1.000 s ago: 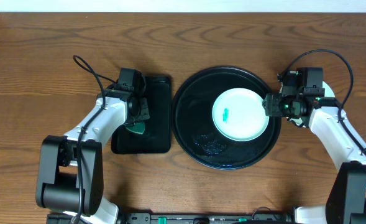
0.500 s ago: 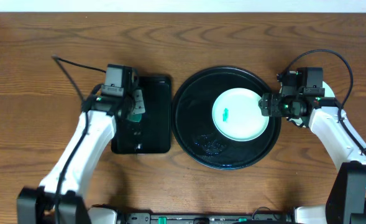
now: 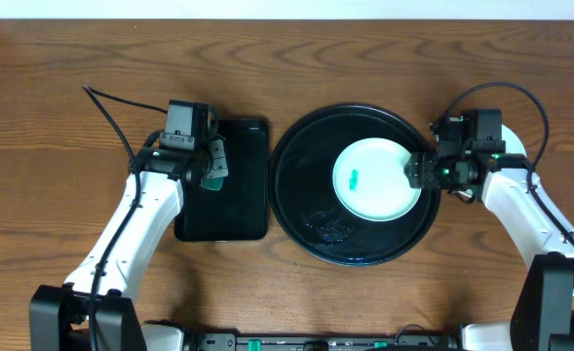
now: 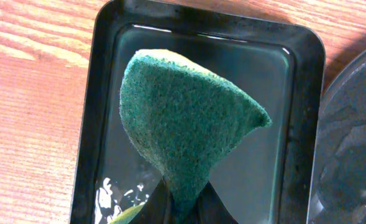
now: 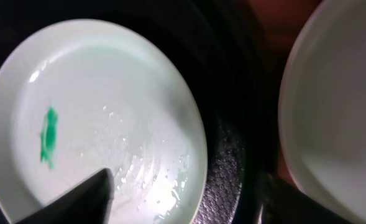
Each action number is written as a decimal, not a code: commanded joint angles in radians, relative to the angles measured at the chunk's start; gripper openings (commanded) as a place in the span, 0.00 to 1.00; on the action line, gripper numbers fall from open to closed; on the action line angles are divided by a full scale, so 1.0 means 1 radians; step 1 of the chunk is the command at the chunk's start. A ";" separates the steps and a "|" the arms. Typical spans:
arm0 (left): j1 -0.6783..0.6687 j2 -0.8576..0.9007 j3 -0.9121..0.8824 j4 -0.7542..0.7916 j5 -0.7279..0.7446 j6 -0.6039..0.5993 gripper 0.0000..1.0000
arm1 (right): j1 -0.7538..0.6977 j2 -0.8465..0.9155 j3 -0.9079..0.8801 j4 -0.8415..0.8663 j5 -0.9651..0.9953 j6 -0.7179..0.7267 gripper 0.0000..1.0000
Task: Clean dirty plates on tray and stack at the side
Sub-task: 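Hold the plate rim with the right gripper, pulling it slightly left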
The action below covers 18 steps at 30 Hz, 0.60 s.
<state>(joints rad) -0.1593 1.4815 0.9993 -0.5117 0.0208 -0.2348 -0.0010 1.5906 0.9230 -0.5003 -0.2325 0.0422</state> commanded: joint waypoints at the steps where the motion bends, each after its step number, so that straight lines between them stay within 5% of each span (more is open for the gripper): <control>1: -0.001 0.002 0.019 0.013 -0.005 0.010 0.08 | 0.008 0.007 -0.050 0.035 0.000 -0.006 0.61; 8: -0.001 0.002 0.019 0.012 -0.005 0.010 0.08 | 0.007 0.007 -0.136 0.156 0.105 -0.006 0.32; 12: -0.001 0.002 0.019 0.012 -0.005 0.010 0.07 | 0.008 0.007 -0.156 0.194 0.100 -0.005 0.28; 16: -0.001 0.002 0.019 0.012 -0.005 0.010 0.08 | 0.010 0.007 -0.175 0.244 0.099 -0.006 0.39; 18: -0.002 0.002 0.019 0.012 -0.005 0.010 0.08 | 0.009 0.007 -0.186 0.274 0.096 -0.006 0.31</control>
<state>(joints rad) -0.1593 1.4815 0.9997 -0.5037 0.0204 -0.2348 -0.0010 1.5906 0.7528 -0.2474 -0.1444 0.0376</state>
